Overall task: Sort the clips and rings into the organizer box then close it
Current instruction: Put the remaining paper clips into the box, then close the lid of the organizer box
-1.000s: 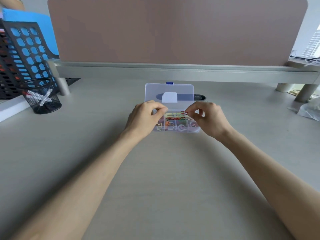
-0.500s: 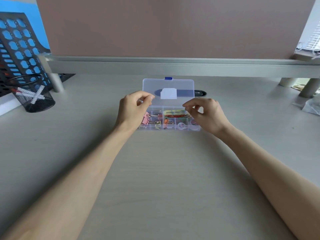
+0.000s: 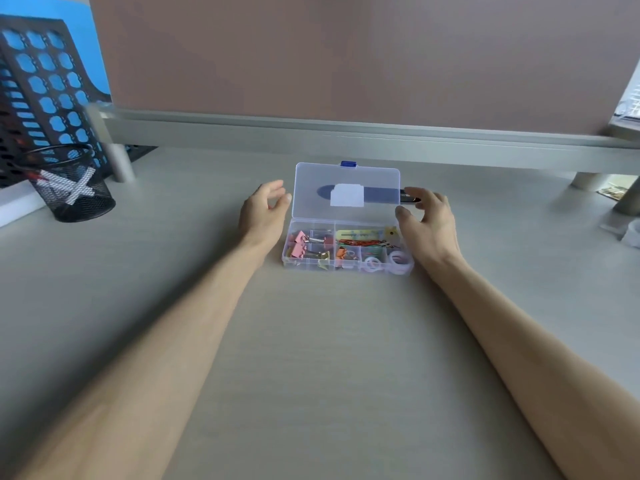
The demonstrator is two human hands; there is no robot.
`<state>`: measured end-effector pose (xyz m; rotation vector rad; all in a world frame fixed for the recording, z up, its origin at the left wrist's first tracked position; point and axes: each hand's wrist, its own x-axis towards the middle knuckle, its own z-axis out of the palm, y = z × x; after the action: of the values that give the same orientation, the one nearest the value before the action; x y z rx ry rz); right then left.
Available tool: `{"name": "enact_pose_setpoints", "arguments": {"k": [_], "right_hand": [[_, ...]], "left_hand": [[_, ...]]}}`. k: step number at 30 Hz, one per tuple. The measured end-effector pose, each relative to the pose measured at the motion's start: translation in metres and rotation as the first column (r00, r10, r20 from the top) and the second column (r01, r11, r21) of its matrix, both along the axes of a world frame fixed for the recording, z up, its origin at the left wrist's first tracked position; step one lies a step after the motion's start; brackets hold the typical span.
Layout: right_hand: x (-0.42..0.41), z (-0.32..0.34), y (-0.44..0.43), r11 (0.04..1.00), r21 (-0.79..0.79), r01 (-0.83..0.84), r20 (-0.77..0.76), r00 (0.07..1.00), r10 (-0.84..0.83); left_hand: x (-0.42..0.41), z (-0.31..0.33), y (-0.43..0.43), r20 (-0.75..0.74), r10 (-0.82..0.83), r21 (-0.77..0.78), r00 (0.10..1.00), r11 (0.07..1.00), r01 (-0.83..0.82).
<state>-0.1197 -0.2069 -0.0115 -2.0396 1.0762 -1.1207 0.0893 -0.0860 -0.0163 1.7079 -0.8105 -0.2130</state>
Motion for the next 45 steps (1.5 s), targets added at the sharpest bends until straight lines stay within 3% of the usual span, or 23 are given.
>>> {"name": "enact_pose_setpoints", "arguments": {"k": [3, 5, 10, 15, 19, 22, 26, 33, 39, 45], "right_hand": [[0.002, 0.000, -0.003, 0.987, 0.132, -0.089, 0.050, 0.995, 0.083], [0.002, -0.001, -0.003, 0.980, 0.138, -0.141, 0.084, 0.988, 0.131], [-0.004, 0.001, -0.001, 0.980, 0.142, -0.136, 0.210, 0.972, 0.104], [-0.012, 0.003, 0.013, 0.986, 0.119, -0.115, 0.185, 0.979, 0.091], [-0.023, 0.004, 0.026, 0.984, 0.080, -0.156, 0.086, 0.985, 0.149], [-0.032, 0.004, 0.039, 0.987, -0.052, -0.153, -0.013, 0.988, 0.153], [-0.047, 0.004, 0.058, 0.946, -0.292, -0.143, -0.124, 0.986, 0.111], [-0.048, -0.004, 0.077, 0.713, -0.655, -0.252, -0.339, 0.940, 0.020], [-0.047, -0.001, 0.080, 0.567, -0.758, -0.323, -0.389, 0.921, 0.004], [-0.043, -0.002, 0.077, 0.511, -0.785, -0.350, -0.396, 0.918, 0.021]], "left_hand": [[0.003, -0.001, -0.008, -0.017, -0.078, 0.077, 0.997, 0.994, 0.079], [0.003, -0.003, -0.009, -0.012, -0.119, 0.092, 0.993, 0.989, 0.120], [-0.002, 0.000, 0.001, -0.016, -0.114, -0.029, 0.993, 0.993, 0.114], [-0.011, 0.003, 0.021, -0.059, -0.135, -0.118, 0.989, 0.985, 0.128], [-0.017, -0.001, 0.033, -0.071, -0.104, -0.080, 0.992, 0.992, 0.098], [-0.020, -0.002, 0.042, -0.099, -0.073, -0.023, 0.992, 0.997, 0.071], [-0.032, 0.004, 0.058, -0.173, -0.130, -0.058, 0.976, 0.991, 0.122], [-0.044, 0.000, 0.076, -0.085, -0.188, 0.016, 0.979, 0.982, 0.190], [-0.051, 0.002, 0.080, 0.026, -0.210, 0.072, 0.977, 0.975, 0.208], [-0.054, 0.004, 0.080, 0.063, -0.220, 0.088, 0.973, 0.973, 0.215]]}}
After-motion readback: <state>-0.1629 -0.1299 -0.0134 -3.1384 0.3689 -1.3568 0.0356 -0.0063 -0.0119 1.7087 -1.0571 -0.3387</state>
